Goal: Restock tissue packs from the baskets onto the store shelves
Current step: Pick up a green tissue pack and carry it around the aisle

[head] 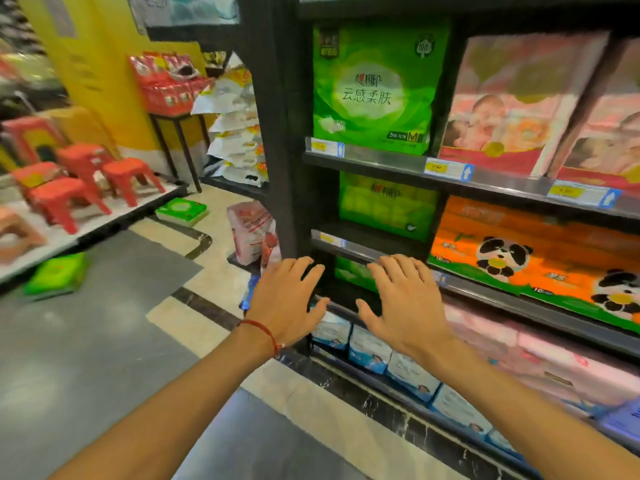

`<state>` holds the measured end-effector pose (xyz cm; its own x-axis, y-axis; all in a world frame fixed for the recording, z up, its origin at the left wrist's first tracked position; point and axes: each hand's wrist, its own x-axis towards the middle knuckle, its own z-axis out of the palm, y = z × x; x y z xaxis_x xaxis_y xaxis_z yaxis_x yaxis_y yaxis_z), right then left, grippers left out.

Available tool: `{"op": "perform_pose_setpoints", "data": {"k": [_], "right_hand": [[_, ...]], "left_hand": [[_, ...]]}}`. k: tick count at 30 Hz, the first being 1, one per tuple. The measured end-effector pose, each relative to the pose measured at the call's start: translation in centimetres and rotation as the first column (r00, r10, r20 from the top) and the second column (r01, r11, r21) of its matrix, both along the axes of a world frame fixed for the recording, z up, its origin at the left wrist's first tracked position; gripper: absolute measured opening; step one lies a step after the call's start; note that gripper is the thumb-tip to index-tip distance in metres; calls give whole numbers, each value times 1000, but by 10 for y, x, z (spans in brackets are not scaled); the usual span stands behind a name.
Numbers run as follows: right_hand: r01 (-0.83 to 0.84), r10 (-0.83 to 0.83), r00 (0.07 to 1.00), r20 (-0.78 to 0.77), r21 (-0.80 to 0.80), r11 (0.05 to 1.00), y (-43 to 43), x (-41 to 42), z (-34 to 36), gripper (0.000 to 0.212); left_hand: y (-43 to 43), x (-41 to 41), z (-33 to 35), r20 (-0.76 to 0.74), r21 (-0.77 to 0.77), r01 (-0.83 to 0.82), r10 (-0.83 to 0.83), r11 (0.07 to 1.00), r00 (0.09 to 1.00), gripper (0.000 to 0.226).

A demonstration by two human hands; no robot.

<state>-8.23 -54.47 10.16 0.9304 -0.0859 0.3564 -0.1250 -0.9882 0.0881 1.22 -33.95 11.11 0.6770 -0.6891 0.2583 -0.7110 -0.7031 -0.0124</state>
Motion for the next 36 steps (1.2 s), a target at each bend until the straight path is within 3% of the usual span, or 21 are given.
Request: {"op": "perform_pose_setpoints", "data": {"k": [6, 10, 15, 36], "right_hand": [[-185, 193, 980, -49, 136, 973, 53, 1, -33, 67], [-278, 296, 951, -83, 181, 943, 96, 12, -49, 61], [-371, 388, 910, -146, 130, 920, 151, 44, -78, 57], [-518, 568, 784, -252, 240, 821, 440, 285, -146, 60]], "left_hand": [[64, -43, -37, -101, 120, -218, 230, 969, 968, 63], [115, -55, -59, -148, 120, -331, 347, 936, 926, 62], [175, -47, -90, -211, 92, -447, 456, 890, 865, 59], [475, 140, -166, -232, 118, -665, 672, 737, 703, 65]]}}
